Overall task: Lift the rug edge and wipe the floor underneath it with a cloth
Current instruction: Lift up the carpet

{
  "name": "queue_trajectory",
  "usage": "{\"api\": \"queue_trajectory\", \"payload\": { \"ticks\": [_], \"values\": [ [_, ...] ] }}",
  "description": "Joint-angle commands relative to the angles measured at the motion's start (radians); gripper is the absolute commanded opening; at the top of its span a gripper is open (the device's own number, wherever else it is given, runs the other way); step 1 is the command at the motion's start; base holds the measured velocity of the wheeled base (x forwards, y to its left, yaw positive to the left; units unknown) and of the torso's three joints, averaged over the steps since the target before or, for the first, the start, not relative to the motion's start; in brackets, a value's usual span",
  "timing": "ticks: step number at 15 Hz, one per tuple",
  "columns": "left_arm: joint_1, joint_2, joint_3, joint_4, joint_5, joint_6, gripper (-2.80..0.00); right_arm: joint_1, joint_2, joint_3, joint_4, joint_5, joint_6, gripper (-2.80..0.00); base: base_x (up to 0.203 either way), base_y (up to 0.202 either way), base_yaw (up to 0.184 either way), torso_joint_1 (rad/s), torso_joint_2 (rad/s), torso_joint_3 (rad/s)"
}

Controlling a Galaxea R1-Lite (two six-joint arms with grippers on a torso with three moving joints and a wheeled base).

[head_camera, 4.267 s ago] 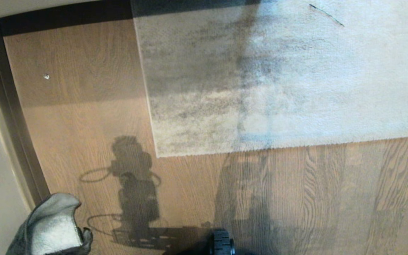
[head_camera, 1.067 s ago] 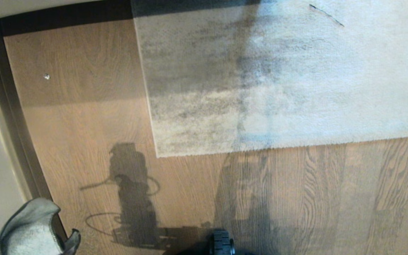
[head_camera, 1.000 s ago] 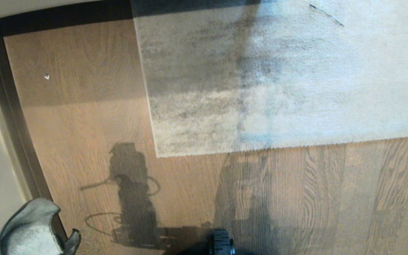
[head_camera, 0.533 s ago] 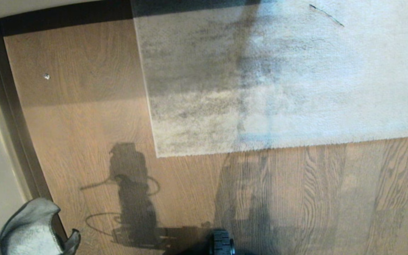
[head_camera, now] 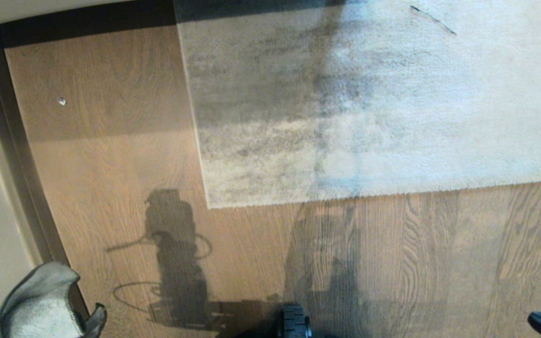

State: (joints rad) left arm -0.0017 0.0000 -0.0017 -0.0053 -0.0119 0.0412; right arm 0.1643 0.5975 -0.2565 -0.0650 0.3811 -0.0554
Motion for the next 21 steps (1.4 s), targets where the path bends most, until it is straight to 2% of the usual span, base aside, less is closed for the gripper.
{"api": "queue_trajectory", "payload": {
  "ticks": [1,4,6,7,9,12,14,16,19,21],
  "values": [
    [0.0,0.0,0.0,-0.001,0.0,0.0,-2.8,0.075,0.22,-0.014,-0.022,0.009,0.049,-2.8,0.0,0.0,0.0,0.0,0.0,0.0],
    [0.0,0.0,0.0,-0.001,0.0,0.0,-2.8,0.152,0.454,-0.019,-0.143,0.013,0.15,-2.8,0.0,0.0,0.0,0.0,0.0,0.0],
    [0.0,0.0,0.001,-0.001,0.0,0.0,-2.8,0.172,0.62,-0.02,-0.285,0.012,0.191,-2.8,0.0,0.0,0.0,0.0,0.0,0.0],
    [0.0,0.0,0.0,-0.001,0.0,0.0,-2.8,0.178,0.693,-0.02,-0.375,0.011,0.241,-2.8,0.0,0.0,0.0,0.0,0.0,0.0],
    [0.0,0.0,0.0,-0.001,0.0,0.0,-2.8,0.205,0.787,-0.017,-0.53,-0.013,0.43,-2.8,0.0,0.0,0.0,0.0,0.0,0.0],
    [-0.001,0.0,0.0,-0.001,0.0,0.0,-2.8,0.342,0.863,-0.014,-0.577,-0.207,0.607,-2.8,0.0,0.0,0.0,0.0,0.0,0.0],
    [0.0,0.0,0.0,-0.001,0.0,0.0,-2.8,0.482,0.916,-0.019,-0.623,-0.343,0.714,-2.8,0.0,0.0,0.0,0.0,0.0,0.0],
    [0.0,0.0,0.001,-0.001,0.0,0.0,-2.8,0.628,0.998,-0.043,-0.662,-0.53,0.81,-2.8,0.0,0.0,0.0,0.0,0.0,0.0],
    [-0.001,0.0,0.0,-0.001,0.0,0.0,-2.8,0.772,1.122,-0.116,-0.677,-0.769,0.888,-2.8,0.0,0.0,0.0,0.0,0.0,0.0],
    [-0.001,0.0,0.0,-0.001,0.0,0.0,-2.8,0.827,1.189,-0.149,-0.675,-0.876,0.896,-2.8,0.0,0.0,0.0,0.0,0.0,0.0]
  ]
}}
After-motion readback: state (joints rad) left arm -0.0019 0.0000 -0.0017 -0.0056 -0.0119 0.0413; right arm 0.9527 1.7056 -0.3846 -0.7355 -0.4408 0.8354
